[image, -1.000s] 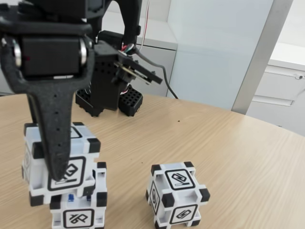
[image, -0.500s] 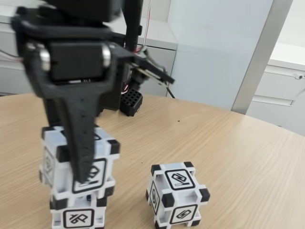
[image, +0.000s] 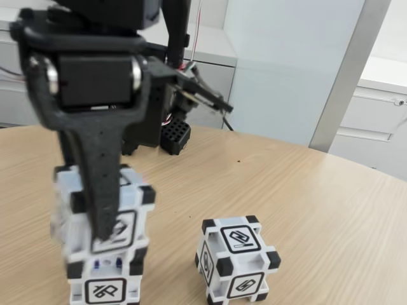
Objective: Stack cubes from left to right.
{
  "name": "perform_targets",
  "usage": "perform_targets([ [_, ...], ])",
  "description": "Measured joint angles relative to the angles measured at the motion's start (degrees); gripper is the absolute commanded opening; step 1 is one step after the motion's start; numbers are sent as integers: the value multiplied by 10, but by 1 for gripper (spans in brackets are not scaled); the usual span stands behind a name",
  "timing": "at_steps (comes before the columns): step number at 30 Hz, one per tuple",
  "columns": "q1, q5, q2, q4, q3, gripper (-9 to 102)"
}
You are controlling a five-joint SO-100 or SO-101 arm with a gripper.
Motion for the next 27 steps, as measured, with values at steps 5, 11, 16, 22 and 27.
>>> perform_targets([
  [5, -1, -1, 0, 32, 0, 15],
  [11, 1, 11, 0, 33, 0, 15],
  [16, 1, 26, 0, 7, 0, 15],
  [22, 1, 28, 0, -18, 0, 15],
  [27, 1, 20, 0, -18, 0, 15],
])
